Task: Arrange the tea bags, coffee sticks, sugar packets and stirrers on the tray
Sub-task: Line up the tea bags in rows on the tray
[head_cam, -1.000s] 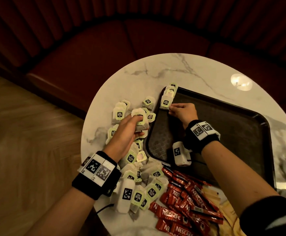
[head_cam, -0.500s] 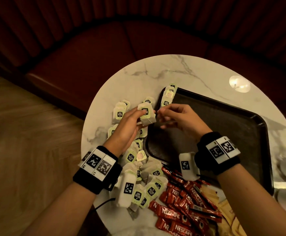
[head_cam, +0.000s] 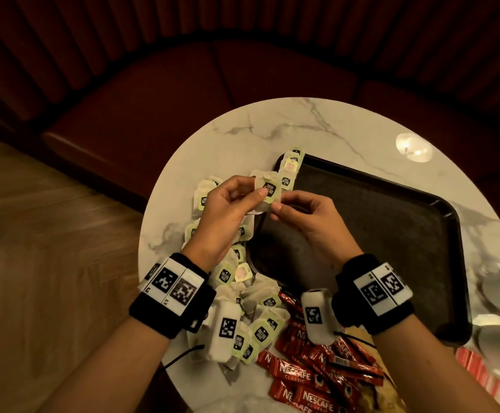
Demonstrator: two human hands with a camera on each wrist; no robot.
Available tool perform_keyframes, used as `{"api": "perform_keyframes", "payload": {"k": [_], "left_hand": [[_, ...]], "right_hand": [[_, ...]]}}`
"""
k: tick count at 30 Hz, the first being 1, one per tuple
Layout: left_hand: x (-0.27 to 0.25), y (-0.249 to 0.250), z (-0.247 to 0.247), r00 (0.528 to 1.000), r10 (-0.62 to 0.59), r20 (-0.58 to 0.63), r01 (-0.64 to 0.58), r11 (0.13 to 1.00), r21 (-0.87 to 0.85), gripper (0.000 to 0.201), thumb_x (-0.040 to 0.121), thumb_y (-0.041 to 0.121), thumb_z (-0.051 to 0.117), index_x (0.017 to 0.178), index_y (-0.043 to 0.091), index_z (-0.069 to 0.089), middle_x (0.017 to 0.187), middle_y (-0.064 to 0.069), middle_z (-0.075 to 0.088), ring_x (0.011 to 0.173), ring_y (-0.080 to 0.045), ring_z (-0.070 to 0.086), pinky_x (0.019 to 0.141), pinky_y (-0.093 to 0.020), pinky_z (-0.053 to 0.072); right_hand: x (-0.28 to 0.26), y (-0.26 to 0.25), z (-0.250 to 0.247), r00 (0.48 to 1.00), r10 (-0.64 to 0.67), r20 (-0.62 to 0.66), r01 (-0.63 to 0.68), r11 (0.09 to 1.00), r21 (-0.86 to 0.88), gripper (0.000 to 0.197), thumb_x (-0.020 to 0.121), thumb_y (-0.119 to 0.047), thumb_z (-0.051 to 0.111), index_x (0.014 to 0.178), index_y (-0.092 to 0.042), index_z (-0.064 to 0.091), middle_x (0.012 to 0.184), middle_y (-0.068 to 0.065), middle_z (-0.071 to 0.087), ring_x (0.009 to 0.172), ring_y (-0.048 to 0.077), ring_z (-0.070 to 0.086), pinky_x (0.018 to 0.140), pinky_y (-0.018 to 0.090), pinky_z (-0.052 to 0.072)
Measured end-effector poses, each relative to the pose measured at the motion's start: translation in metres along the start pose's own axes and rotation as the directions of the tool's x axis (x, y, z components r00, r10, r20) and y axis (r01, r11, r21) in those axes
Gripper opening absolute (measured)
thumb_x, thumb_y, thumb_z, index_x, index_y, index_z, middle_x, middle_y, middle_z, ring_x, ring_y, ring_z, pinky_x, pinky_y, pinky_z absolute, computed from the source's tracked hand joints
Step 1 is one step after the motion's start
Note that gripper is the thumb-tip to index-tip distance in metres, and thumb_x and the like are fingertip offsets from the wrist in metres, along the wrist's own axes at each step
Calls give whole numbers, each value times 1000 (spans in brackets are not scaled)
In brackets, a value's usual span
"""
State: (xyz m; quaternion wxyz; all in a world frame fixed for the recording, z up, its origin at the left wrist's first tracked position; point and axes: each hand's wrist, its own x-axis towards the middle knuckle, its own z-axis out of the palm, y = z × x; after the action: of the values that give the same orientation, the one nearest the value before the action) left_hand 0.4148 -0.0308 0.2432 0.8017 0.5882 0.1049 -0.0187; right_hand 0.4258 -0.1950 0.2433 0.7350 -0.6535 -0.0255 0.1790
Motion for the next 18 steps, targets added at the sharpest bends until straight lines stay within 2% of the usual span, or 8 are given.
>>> {"api": "perform_keyframes", "payload": {"k": [2,3,8,12,15,18], "left_hand": [[0,-2,1,1000,7,-8,-7,1000,0,15,85,3,69,99,6,66,102,-18,68,97,-28,64,94,-45,50],[0,-2,1,1000,10,-2,-10,1000,-2,17,84,2,70,100,6,67,103,-17,70,99,-27,65,96,-44,51],[-4,-6,-1,998,-15,67,15,1000,-1,30,80,-5,70,107,8,66,103,-7,72,96,-18,69,83,-25,54],[-3,-10,-2,1000,-22,21,22,1000,13,24,79,-6,72,98,7,67,91,-6,73,86,-12,69,74,-21,54],[-1,-13,-2,1000,-12,-4,12,1000,3,20,79,-5,72,93,8,67,83,-1,74,82,-11,70,74,-21,56],[1,-14,-3,999,-42,-19,40,997,-67,13,83,-2,68,92,7,69,86,-4,74,87,-16,69,79,-25,58]], "right_hand": [[-3,1,1,1000,8,9,-8,1000,-4,13,88,-4,68,98,-9,74,99,8,75,93,17,70,83,27,57],[-4,1,1,1000,5,8,-5,1000,-10,13,88,-4,67,98,-10,74,99,6,75,93,17,70,82,28,58],[-4,4,-2,995,-44,-88,47,998,32,15,87,-1,68,101,-6,72,102,10,74,98,20,70,81,25,55],[-4,9,-2,992,46,-121,-30,992,126,14,87,-1,68,100,-3,72,101,17,73,94,23,70,82,25,57],[-5,7,-1,992,55,-116,-40,990,135,14,88,-1,65,97,-6,74,96,13,75,89,20,71,80,24,58],[-5,3,0,993,46,-111,-34,994,106,16,88,0,64,94,-9,75,89,7,75,84,16,71,80,25,59]]}}
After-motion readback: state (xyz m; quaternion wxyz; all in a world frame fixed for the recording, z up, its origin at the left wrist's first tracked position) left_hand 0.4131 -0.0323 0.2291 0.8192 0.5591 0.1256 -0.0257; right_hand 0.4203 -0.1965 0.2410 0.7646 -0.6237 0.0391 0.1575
